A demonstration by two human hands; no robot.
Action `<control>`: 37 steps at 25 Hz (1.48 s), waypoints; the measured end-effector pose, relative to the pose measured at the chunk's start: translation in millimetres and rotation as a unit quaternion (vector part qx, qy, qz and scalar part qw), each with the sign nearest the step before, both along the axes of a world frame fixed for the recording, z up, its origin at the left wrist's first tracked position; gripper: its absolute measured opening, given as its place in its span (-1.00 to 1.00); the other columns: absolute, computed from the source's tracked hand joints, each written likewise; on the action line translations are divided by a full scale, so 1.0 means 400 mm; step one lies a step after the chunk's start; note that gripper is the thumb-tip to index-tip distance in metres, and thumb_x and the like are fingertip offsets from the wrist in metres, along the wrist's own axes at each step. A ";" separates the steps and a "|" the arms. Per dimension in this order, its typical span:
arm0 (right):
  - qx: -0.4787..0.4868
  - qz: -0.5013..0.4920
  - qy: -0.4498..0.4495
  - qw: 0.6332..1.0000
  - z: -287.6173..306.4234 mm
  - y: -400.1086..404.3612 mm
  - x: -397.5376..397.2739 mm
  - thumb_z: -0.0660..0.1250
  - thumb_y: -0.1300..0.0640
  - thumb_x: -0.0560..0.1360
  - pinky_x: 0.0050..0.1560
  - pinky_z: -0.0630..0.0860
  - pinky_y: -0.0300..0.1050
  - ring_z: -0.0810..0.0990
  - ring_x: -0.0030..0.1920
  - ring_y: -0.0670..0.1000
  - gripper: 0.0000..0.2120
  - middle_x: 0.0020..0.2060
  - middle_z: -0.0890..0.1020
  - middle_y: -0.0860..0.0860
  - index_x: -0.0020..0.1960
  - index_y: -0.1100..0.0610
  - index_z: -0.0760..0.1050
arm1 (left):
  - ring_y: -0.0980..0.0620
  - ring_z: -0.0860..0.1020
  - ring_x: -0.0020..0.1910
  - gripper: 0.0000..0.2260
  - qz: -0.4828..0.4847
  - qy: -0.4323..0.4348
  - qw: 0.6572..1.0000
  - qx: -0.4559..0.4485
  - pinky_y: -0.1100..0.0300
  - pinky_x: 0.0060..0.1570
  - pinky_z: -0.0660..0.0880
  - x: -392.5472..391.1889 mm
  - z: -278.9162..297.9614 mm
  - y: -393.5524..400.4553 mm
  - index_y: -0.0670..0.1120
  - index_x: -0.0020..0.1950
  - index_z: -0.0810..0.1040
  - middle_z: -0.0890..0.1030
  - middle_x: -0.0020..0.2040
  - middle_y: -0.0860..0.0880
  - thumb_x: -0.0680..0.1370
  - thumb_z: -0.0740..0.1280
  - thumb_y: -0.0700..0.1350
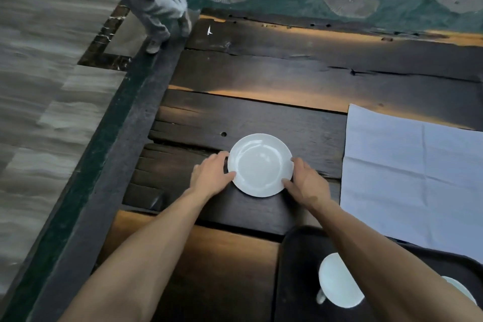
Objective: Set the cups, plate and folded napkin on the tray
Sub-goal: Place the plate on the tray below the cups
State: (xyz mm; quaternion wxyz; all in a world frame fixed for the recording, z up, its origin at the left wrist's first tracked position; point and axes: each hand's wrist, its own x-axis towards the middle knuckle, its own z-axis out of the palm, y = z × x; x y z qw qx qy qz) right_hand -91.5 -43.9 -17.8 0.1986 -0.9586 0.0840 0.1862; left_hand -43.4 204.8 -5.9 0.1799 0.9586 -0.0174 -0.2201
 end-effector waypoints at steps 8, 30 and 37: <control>0.060 -0.016 0.019 0.998 -0.037 -0.022 0.040 0.36 0.07 0.44 0.02 0.52 0.10 0.53 0.16 0.20 -0.43 0.22 0.55 0.10 0.39 0.05 0.25 | -0.08 0.52 0.12 -0.52 -0.020 0.016 1.000 -0.015 -0.06 0.16 0.42 0.033 -0.034 -0.009 0.11 0.36 0.36 0.54 0.07 0.00 0.46 0.37 -0.02; 0.103 -0.052 -0.008 0.993 0.074 0.001 -0.061 0.40 0.12 0.38 -0.02 0.49 0.02 0.55 0.12 0.15 -0.37 0.16 0.59 0.01 0.40 0.00 0.26 | -0.09 0.51 0.06 -0.52 0.000 -0.016 0.998 -0.054 -0.11 0.16 0.44 -0.075 0.072 0.010 0.12 0.33 0.41 0.50 -0.04 0.03 0.43 0.40 -0.10; 0.110 -0.047 -0.030 0.992 0.163 0.029 -0.162 0.41 0.12 0.36 -0.02 0.52 0.04 0.57 0.04 0.13 -0.38 0.11 0.61 0.01 0.37 0.01 0.27 | -0.08 0.51 0.02 -0.52 0.009 -0.035 0.998 -0.060 -0.11 0.14 0.46 -0.183 0.155 0.037 0.15 0.30 0.41 0.50 -0.07 0.06 0.41 0.40 -0.10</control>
